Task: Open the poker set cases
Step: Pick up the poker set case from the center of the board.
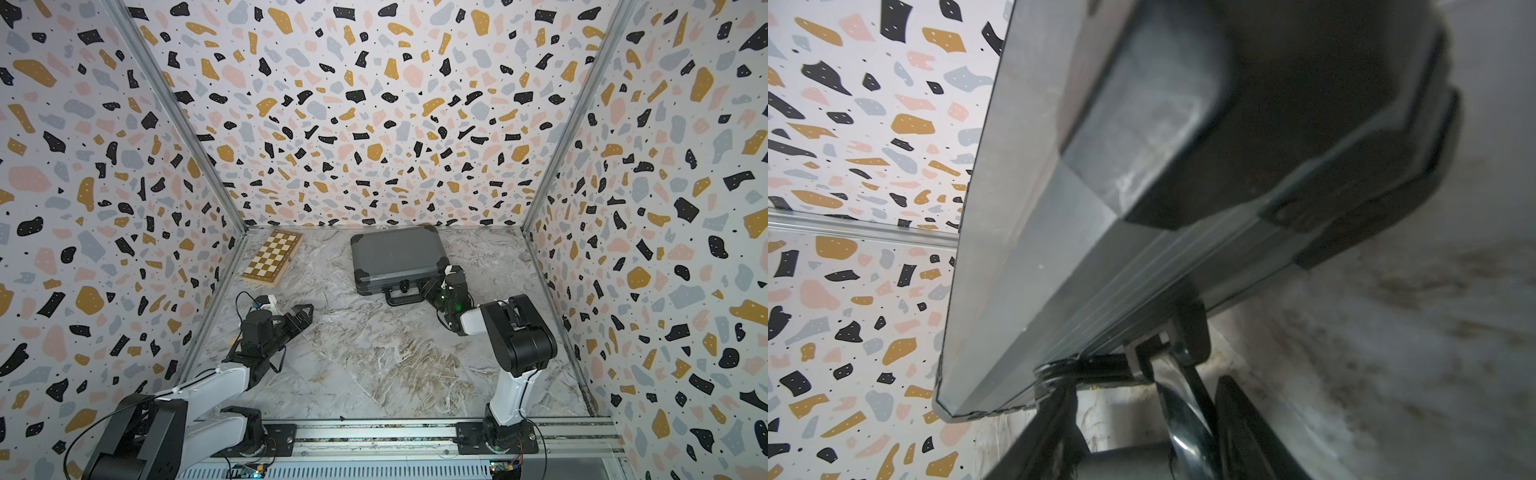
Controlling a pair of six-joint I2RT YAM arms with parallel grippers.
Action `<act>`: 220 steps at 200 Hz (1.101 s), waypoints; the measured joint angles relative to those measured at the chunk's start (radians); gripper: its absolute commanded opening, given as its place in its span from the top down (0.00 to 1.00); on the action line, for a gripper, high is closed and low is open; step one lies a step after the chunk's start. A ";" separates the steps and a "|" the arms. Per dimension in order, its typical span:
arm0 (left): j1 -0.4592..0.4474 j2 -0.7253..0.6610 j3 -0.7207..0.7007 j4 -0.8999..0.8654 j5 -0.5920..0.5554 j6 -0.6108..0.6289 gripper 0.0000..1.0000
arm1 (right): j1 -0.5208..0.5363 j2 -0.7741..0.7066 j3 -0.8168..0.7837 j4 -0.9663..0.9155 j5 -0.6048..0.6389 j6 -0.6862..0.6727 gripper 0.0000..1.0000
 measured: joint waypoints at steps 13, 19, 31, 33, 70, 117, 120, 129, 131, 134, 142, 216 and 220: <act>0.000 0.000 0.000 0.000 0.000 0.000 0.01 | 0.000 0.000 0.000 0.008 -0.011 -0.020 0.35; 0.000 0.000 0.000 0.000 0.001 0.000 0.01 | 0.000 0.000 0.000 0.009 -0.016 -0.034 0.34; 0.000 -0.002 0.000 0.000 0.002 0.000 0.01 | 0.000 -0.001 0.001 -0.002 -0.031 -0.082 0.32; 0.000 -0.002 0.000 0.000 0.002 0.000 0.01 | 0.000 -0.001 0.002 -0.005 -0.033 -0.088 0.31; 0.000 -0.014 0.000 0.000 0.003 0.000 0.01 | -0.006 -0.013 0.008 -0.107 -0.083 -0.232 0.24; 0.000 -0.003 0.000 0.007 0.010 -0.001 0.01 | -0.023 -0.017 0.008 -0.150 -0.193 -0.303 0.09; 0.000 -0.002 0.000 0.007 0.010 -0.001 0.01 | -0.024 -0.014 0.008 -0.149 -0.201 -0.303 0.09; 0.000 0.006 0.000 0.008 0.011 -0.002 0.01 | -0.026 -0.004 0.008 -0.142 -0.220 -0.303 0.10; 0.000 0.007 0.000 0.008 0.012 -0.003 0.01 | -0.027 -0.002 0.008 -0.140 -0.222 -0.302 0.10; 0.000 0.009 0.000 0.008 0.013 -0.004 0.01 | -0.027 0.003 0.008 -0.135 -0.230 -0.301 0.11; 0.000 0.015 0.000 0.009 0.016 -0.005 0.01 | -0.029 0.014 0.008 -0.120 -0.242 -0.301 0.13; 0.000 0.045 0.002 0.031 0.030 -0.009 0.01 | -0.037 0.043 0.009 -0.044 -0.279 -0.239 0.30; 0.000 0.046 0.002 0.033 0.030 -0.009 0.01 | -0.037 0.040 0.008 -0.042 -0.277 -0.237 0.30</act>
